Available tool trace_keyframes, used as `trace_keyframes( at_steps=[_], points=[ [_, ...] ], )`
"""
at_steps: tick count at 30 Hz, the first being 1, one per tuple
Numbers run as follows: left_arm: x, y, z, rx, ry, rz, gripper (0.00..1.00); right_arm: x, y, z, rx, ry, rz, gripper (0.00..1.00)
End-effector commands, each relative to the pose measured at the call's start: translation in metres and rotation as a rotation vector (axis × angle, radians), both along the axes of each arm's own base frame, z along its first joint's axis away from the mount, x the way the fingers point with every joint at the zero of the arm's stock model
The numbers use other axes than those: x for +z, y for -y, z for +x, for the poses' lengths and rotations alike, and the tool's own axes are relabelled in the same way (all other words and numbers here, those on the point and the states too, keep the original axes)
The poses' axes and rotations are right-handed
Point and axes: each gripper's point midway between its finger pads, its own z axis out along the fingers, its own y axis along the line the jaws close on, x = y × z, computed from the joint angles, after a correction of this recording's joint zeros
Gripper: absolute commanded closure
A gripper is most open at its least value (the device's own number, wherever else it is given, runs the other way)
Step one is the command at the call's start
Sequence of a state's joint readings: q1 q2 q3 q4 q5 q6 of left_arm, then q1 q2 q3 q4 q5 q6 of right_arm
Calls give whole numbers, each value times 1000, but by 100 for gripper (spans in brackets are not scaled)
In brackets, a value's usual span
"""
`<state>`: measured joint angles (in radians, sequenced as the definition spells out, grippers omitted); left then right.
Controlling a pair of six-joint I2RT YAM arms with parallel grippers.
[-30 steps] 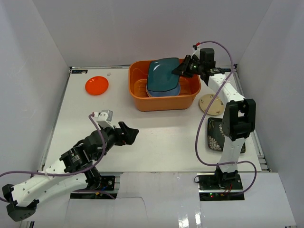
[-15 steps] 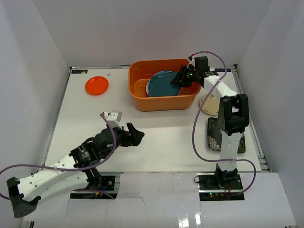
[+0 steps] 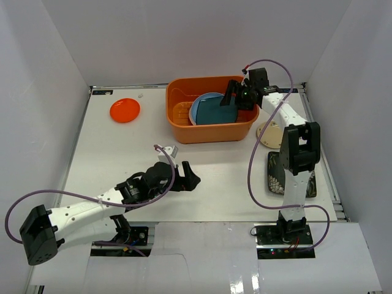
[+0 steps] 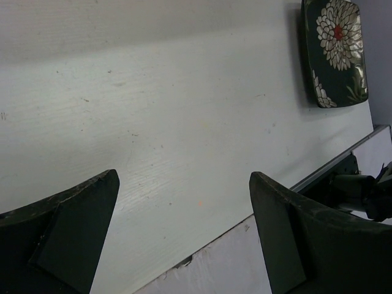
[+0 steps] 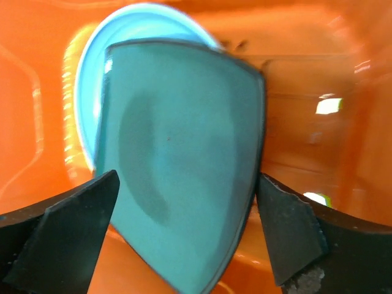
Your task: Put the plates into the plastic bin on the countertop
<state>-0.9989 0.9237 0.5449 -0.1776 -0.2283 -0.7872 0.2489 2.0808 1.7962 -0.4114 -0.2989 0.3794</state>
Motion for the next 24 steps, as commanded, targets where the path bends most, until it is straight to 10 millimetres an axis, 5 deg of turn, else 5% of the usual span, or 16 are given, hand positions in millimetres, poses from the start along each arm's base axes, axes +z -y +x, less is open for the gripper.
trace_keyframes(
  at_steps=[1,9,12,15,16,17,18,19,20,22,23,24],
  points=[
    [5,18,1,-32,-7,-42,2,48,13,23,-27,186,-178,2],
    [-16,44,6,-50,-58,-22,2,46,10,24,-32,228,-362,4],
    [-12,56,6,-68,-57,-30,2,82,-15,17,23,305,-229,0],
    [0,81,10,-97,-38,-70,4,142,-31,-4,58,400,-96,13],
    [-5,89,10,-108,-49,-64,5,180,-28,-16,54,470,-53,17],
    [5,100,12,-118,-36,-103,7,194,-27,-25,54,497,-30,26],
    [5,107,11,-131,-43,-115,9,188,-26,-37,59,477,-14,32],
    [6,114,10,-134,-54,-134,11,228,-19,-58,48,574,27,39],
    [3,126,12,-143,-60,-150,13,233,-14,-70,39,595,36,57],
    [4,145,8,-177,-78,-192,14,240,7,-106,-9,635,47,71],
    [-14,153,7,-183,-107,-169,16,238,13,-117,-24,639,48,86],
    [-12,166,3,-206,-114,-185,17,258,25,-142,-48,694,73,91]
  ],
)
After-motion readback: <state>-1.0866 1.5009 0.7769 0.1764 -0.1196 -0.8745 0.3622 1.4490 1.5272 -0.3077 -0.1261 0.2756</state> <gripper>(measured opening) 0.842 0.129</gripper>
